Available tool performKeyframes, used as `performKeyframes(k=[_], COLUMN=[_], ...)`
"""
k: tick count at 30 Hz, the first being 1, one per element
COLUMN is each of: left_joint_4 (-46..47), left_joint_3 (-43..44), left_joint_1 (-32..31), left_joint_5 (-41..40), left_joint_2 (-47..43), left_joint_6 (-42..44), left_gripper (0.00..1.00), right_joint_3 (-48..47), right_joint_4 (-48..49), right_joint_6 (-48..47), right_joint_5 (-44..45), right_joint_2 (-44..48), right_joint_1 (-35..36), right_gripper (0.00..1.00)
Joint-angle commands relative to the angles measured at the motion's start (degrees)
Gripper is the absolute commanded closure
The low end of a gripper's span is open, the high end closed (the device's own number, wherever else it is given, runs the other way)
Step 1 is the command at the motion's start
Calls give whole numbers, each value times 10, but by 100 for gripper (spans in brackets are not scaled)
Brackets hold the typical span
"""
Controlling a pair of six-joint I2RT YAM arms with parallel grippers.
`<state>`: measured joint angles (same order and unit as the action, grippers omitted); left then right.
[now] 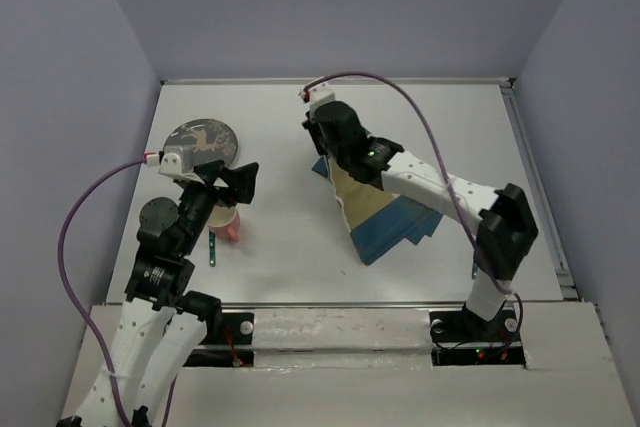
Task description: Set the dinner table for one person
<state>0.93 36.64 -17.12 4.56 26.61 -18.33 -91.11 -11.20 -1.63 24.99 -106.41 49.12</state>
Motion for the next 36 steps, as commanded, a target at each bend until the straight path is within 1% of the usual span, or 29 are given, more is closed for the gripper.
performKeyframes(k=[1,3,4,5,6,7,8,9,10,11,12,15,16,18,19,20,21,22,26,29,32,36], left_joint_4=[47,75,92,118,128,138,154,160,167,167,167,185,192,193,191,184,175,153,112,91,75,55], left_joint_3=[14,-7,-18,-38,-44,-47,-47,-42,-29,-21,-13,6,16,32,52,64,81,113,177,202,214,229], left_joint_1=[3,-4,-11,-20,-47,-67,-88,-109,-149,-165,-177,-204,-208,-214,-214,-214,-214,-214,-207,-198,-178,-173], left_joint_5=[69,99,101,87,74,57,18,-1,-20,-37,-75,-121,-135,-171,-182,-191,-212,-225,-244,-254,-239,-236], left_joint_2=[67,89,99,119,128,139,164,180,198,239,261,342,379,417,457,478,503,548,639,683,715,743], left_joint_6=[-68,-110,-122,-130,-144,-149,-152,-152,-147,-144,-142,-138,-137,-131,-125,-118,-103,-97,-77,-61,-50,-30], left_gripper=[1,1,1,1,1,1,1,1,1,1,1,1,1,1,8,14,17,19,25,29,31,33], right_joint_3=[72,108,120,141,152,160,169,176,190,196,201,213,215,222,224,224,227,229,239,241,247,258], right_joint_4=[66,69,69,70,71,71,72,72,72,73,74,79,79,82,82,83,83,84,90,92,94,102], right_joint_6=[39,48,54,56,59,64,65,66,70,73,74,75,76,79,82,82,85,87,94,96,101,103], right_joint_5=[17,11,10,8,4,1,-6,-11,-15,-26,-32,-41,-43,-57,-66,-69,-71,-74,-88,-100,-110,-121], right_joint_2=[105,133,146,173,186,197,214,222,227,233,239,254,255,262,263,263,264,269,277,284,291,298], right_joint_1=[-32,-46,-47,-62,-69,-77,-85,-102,-109,-117,-124,-143,-151,-162,-167,-174,-174,-181,-197,-202,-214,-220], right_gripper=[100,100,100,100,100,100,100,100,100,100,100,100,100,100,100,100,100,100,100,100,100,100])
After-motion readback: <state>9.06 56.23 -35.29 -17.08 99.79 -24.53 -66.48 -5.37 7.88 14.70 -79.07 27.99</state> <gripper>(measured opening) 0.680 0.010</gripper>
